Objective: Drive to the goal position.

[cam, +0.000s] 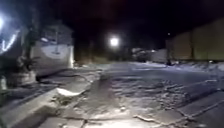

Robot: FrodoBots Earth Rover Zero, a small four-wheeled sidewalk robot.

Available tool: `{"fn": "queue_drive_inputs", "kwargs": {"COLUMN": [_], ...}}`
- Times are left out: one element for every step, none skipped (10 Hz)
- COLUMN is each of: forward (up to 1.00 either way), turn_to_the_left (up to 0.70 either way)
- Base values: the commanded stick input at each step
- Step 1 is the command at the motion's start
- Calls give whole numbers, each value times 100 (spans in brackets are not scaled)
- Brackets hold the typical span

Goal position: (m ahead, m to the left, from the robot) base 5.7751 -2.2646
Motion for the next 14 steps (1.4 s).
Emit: {"fn": "queue_drive_inputs", "kwargs": {"forward": [100,100,100,100,100,100,100,100,100,100,100,100,100,100], "turn_to_the_left": [-12,0,0,0,0,0,0,0,0,0,0,0,0,0]}}
